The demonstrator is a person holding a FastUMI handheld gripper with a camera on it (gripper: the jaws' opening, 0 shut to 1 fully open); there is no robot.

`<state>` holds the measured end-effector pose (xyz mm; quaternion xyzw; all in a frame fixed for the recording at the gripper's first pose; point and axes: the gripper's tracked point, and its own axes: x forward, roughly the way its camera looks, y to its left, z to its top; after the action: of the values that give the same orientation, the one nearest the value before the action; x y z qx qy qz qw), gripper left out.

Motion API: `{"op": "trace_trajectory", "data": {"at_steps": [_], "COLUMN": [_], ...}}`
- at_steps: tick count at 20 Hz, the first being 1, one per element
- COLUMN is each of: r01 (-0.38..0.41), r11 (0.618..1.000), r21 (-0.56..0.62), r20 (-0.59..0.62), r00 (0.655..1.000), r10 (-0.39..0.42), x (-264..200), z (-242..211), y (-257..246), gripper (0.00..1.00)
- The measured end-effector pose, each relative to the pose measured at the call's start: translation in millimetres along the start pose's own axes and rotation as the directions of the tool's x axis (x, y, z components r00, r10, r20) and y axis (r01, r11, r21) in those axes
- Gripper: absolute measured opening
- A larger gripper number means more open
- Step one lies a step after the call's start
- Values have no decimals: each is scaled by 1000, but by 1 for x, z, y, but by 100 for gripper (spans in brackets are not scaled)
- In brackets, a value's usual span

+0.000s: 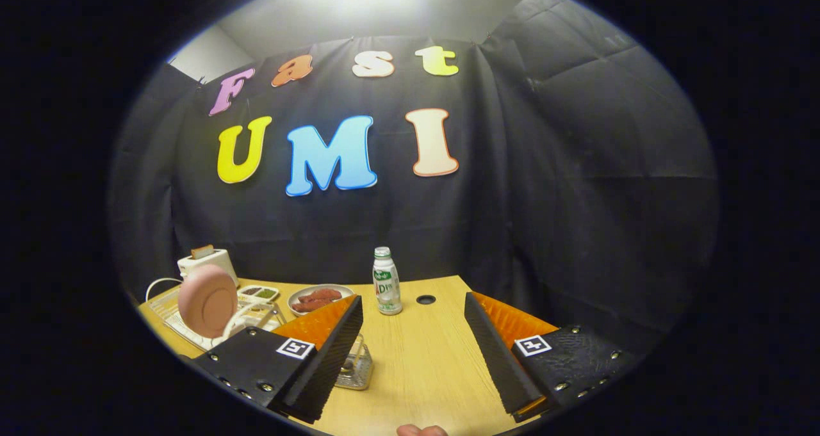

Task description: Take the plate from the dish rack, then take the spoon from the basket and place it into the plate.

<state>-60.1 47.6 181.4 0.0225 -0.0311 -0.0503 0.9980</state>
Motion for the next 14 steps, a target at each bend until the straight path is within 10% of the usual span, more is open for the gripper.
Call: {"op": "trace_trajectory", "data": {"at_steps": [6,14], "r01": [-67,-68], "r11": [997,997], "r21": [26,39], "r20": [-56,-340], "r00": [996,937], "r10": [69,77], "x": [-19,-18], "z": [63,40], "y": [96,188], "gripper": [98,98]}}
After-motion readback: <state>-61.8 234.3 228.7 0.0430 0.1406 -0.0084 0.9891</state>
